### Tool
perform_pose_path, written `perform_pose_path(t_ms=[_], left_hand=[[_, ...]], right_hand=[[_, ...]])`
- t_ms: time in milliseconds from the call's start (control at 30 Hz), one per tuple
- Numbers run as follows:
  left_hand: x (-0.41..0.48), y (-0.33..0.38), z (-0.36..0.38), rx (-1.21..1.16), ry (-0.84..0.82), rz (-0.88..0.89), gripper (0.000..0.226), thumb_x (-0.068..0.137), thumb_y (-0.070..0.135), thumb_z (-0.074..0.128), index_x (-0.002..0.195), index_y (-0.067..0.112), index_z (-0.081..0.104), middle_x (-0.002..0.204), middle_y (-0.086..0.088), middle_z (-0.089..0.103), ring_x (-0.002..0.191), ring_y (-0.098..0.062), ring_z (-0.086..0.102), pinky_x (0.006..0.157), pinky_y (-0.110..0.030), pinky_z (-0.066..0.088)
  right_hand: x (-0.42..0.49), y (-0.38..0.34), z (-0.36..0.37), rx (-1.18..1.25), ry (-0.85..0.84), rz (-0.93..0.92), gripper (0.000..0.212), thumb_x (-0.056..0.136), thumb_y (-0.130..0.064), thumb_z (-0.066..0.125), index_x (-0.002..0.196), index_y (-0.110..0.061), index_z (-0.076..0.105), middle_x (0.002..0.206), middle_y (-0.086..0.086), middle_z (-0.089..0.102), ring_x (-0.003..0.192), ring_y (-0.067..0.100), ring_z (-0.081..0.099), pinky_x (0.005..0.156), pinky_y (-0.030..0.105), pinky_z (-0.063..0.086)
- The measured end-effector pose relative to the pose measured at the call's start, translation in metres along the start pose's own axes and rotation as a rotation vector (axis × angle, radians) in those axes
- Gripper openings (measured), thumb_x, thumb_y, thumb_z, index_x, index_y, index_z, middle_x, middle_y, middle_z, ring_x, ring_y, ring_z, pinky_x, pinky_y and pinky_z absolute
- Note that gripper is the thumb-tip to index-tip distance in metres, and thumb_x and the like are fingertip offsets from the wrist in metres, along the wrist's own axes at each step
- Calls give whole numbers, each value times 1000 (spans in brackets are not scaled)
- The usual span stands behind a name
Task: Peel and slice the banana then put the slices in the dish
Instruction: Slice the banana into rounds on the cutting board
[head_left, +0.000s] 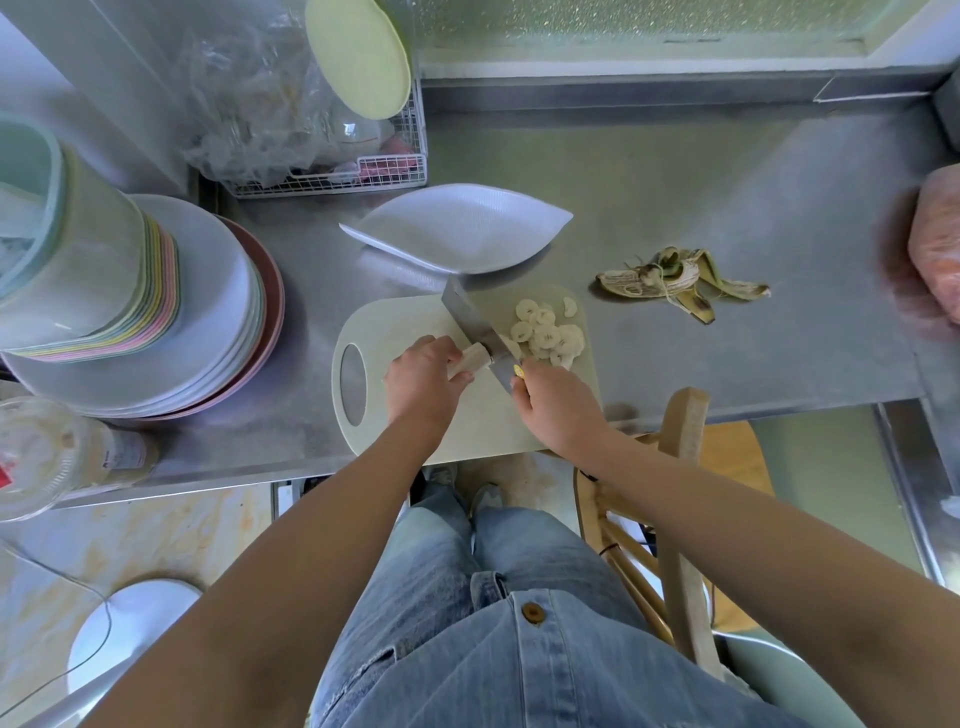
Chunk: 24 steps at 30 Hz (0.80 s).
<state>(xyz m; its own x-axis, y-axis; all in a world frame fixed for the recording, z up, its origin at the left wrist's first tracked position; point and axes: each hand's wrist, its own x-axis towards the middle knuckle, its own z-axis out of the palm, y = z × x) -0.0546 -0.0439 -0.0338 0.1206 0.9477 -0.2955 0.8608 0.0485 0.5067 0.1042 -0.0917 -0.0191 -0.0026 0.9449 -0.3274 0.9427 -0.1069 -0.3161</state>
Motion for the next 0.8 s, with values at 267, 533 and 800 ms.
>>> perform_pose_path(t_ms=[267,533,800], left_hand=[[-1,1,-3,1,7,13,22,84,30,70,103,19,68,105,0,65,90,-25,61,71,-30,43],[0,0,-2,17,-1,8,22,84,31,70,102,19,68,106,0,65,90,-26,61,69,-27,41],[0,0,-2,-3,1,9,21,84,30,70,101,19,68,104,0,65,89,-25,61,70,-29,42]], right_hand=[[0,1,-12,19,98,-12,22,98,-25,40,80,-12,41,62,6,45,56,23,43,54,30,28],[-2,0,-18,21,63,-23,26,98,-25,40,77,-12,37,55,-3,31,54,21,40,45,25,17],[3,-4,-12,4,7,-8,21,99,-23,36,82,-11,38,58,-3,32,58,21,40,48,27,22]])
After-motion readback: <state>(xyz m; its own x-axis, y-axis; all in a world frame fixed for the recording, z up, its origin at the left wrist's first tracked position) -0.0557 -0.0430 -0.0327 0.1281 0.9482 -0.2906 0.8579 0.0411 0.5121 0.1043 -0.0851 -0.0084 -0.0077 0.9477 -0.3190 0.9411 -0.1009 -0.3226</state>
